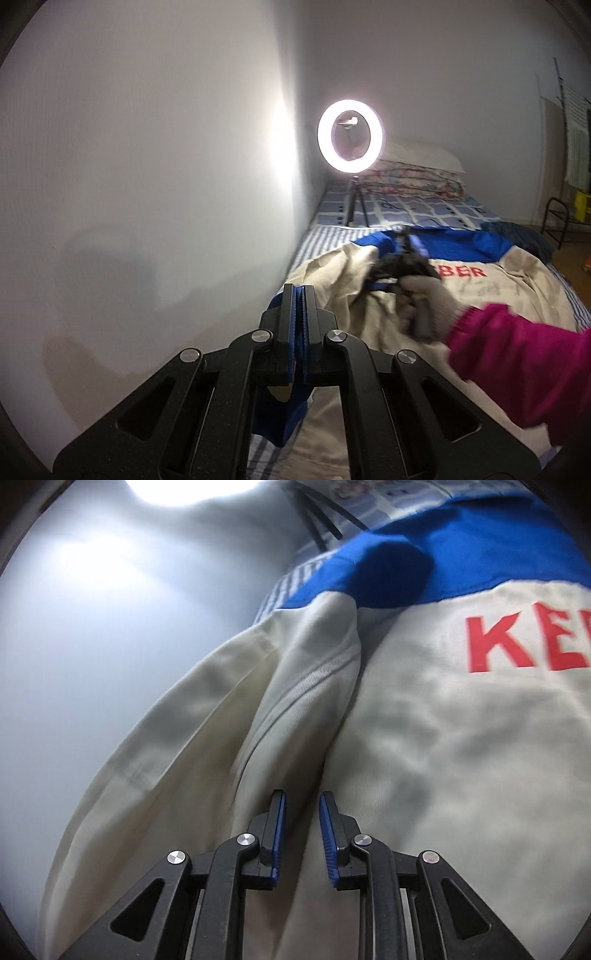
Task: Fold large clothes
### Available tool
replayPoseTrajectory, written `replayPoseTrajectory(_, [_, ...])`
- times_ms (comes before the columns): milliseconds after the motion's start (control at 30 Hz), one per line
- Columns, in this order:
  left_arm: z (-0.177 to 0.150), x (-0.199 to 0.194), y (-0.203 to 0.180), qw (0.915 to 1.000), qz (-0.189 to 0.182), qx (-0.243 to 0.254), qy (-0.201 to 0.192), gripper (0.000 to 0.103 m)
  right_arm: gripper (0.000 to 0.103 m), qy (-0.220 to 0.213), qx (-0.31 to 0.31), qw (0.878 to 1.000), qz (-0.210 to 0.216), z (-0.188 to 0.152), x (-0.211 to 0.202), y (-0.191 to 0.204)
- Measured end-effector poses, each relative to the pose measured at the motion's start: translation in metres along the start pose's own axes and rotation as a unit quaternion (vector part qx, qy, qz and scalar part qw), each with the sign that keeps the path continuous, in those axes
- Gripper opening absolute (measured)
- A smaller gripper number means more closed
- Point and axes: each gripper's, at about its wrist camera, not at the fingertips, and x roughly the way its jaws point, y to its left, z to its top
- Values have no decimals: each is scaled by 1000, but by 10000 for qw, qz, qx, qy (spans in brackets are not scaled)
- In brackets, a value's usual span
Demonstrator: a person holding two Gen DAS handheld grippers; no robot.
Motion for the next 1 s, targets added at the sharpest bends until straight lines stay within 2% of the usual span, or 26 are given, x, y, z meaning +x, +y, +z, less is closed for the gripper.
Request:
replayPoseTrajectory(100, [-11,-9,-7,9997,-218,20,124,0,21,268,-14,9996,-67,2,22,2])
replayPoseTrajectory(200, [-29,-16,-16,9987,-404,134,282,0,23,275,-188,9994,-58,2,10,5])
replayPoseTrajectory(267, [-39,-21,-17,9979,-528,149,351,0,29,186,-292,9994,-47,2,-15,4])
replayPoseTrajectory(333, [-48,-25,-19,9968,-633,187,441,0,37,-99,-266,9996,-60,6,-47,2])
replayPoseTrajectory(400, [-56,-29,-24,9954,-719,330,539,0,42,-277,-50,9994,218,14,-69,1])
replayPoseTrajectory(467, [-65,-34,-29,9940,-758,506,605,0,52,-398,72,9978,526,21,-82,9])
replayPoseTrajectory(533, [-71,-36,-33,9929,-794,600,651,0,56,-330,-162,9973,634,27,-82,30])
replayPoseTrajectory(600, [-78,-44,-36,9917,-858,653,698,0,57,-160,-502,9977,420,21,-79,48])
replayPoseTrajectory(633, [-81,-47,-38,9912,-893,670,713,0,55,-64,-661,9976,172,19,-74,57])
replayPoseTrajectory(700, [-86,-51,-44,9898,-964,740,748,0,44,7,-734,9973,-29,15,-69,64])
replayPoseTrajectory(767, [-92,-59,-48,9883,-1037,806,776,0,17,91,-623,9980,-43,11,-69,62])
replayPoseTrajectory(833, [-96,-62,-50,9869,-1090,863,815,0,4,92,-646,9974,-321,5,-78,60])
replayPoseTrajectory(933, [-104,-64,-53,9828,-1217,1022,939,0,2,16,-860,9937,-717,-11,-112,47])
replayPoseTrajectory(967, [-109,-65,-56,9790,-1320,1157,1040,0,2,10,-903,9920,-883,-10,-121,33])
replayPoseTrajectory(1000, [-116,-66,-62,9740,-1415,1328,1172,0,2,36,-1047,9849,-1382,-20,-129,24])
